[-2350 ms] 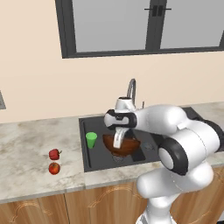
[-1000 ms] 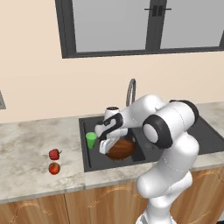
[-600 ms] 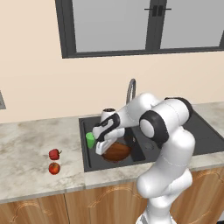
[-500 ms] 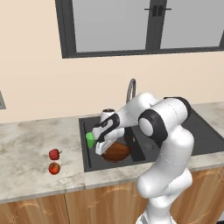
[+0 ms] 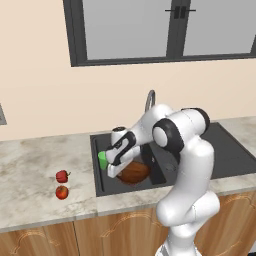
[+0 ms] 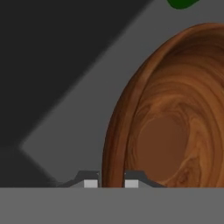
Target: Remove the bell pepper and apple from the sink. Then move the bowl and cup from the counter to the sink for washing.
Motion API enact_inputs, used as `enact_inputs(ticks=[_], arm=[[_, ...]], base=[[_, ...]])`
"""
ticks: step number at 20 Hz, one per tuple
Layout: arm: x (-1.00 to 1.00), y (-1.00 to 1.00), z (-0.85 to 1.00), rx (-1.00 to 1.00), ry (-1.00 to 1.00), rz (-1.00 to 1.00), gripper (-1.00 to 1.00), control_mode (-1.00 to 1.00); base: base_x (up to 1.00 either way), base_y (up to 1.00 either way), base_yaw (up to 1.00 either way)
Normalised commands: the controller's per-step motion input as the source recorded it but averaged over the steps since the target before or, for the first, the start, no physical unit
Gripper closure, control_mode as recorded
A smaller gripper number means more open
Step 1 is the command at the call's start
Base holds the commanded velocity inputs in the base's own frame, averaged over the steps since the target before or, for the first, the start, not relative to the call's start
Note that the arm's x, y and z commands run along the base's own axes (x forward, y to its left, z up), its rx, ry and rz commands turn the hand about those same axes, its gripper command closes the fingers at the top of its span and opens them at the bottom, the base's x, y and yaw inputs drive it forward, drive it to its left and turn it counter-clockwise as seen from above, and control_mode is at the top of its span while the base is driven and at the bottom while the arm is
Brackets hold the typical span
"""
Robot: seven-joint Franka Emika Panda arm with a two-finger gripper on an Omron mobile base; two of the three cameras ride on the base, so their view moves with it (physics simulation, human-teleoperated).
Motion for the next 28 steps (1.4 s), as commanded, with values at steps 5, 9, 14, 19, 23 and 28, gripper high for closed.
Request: enact_inputs(ticks=[5, 9, 14, 19, 23, 28], arm=[[0.31, 0.0, -0.23, -0.08, 0.0, -0.06, 1.0, -1.0], [0.28, 0.0, -0.25, -0.04, 0.0, -0.05, 1.0, -1.0], [0.26, 0.01, -0.24, -0.01, 0.0, -0.04, 1.0, -1.0], [0.1, 0.0, -0.33, 0.0, 0.0, -0.06, 1.0, -1.0], [0.0, -0.03, -0.32, 0.0, 0.0, -0.08, 1.0, -1.0], [0.01, -0.02, -0.25, 0.0, 0.0, -0.09, 1.0, -1.0]], base=[[0.0, 0.0, 0.0], [0.0, 0.0, 0.0], [0.0, 0.0, 0.0], [0.0, 0.0, 0.0], [0.0, 0.0, 0.0], [0.0, 0.0, 0.0]])
